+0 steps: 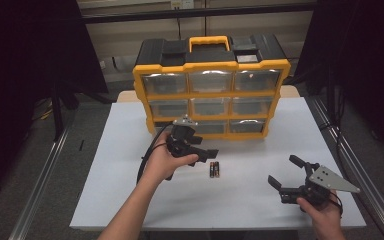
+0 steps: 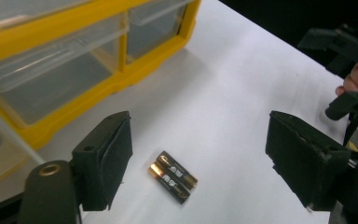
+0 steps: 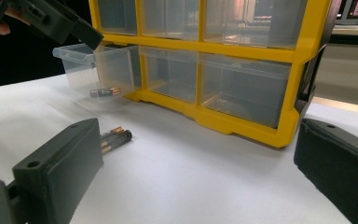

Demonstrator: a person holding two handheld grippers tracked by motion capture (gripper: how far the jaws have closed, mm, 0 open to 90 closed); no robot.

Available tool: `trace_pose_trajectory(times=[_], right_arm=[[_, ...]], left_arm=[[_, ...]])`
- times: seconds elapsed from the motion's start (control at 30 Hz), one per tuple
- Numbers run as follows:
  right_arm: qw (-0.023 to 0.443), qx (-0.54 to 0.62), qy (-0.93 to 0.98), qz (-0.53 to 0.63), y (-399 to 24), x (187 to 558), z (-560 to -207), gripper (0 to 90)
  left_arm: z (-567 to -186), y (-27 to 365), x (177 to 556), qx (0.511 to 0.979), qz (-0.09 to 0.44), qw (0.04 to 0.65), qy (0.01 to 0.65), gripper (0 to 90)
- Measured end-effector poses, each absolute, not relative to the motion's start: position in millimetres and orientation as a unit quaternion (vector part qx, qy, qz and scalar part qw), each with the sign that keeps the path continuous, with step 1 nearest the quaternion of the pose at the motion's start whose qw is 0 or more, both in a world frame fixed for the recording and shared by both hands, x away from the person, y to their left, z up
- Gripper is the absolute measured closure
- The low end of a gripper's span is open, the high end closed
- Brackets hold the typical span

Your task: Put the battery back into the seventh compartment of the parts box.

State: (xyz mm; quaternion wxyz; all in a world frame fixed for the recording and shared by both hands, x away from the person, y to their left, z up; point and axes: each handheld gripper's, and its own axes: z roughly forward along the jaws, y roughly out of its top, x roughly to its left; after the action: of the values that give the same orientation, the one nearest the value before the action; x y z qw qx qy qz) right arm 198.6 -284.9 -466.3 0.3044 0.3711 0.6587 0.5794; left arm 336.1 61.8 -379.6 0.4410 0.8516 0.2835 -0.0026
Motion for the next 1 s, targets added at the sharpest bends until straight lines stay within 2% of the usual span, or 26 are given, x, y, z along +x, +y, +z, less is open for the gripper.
trace_pose_trajectory(times=[0.43, 0.63, 0.8, 1.0], right_arm=[[0.304, 0.372, 0.658, 0.58, -285, 199, -466, 0.9], [0.305, 0.369, 0.659, 0.58, -285, 199, -466, 0.9], [0.306, 0.369, 0.659, 0.58, -285, 199, -466, 0.9], [0.306, 0.37, 0.658, 0.581, -285, 199, -466, 0.9]], left_arm=[[-399, 49, 324, 0.859, -0.011, 0.436, 0.268, 19.9], [-410, 45, 320, 0.865, 0.003, 0.426, 0.264, 20.7], [-418, 42, 316, 0.868, 0.012, 0.42, 0.264, 23.7], [-430, 40, 314, 0.871, 0.033, 0.408, 0.273, 31.4]])
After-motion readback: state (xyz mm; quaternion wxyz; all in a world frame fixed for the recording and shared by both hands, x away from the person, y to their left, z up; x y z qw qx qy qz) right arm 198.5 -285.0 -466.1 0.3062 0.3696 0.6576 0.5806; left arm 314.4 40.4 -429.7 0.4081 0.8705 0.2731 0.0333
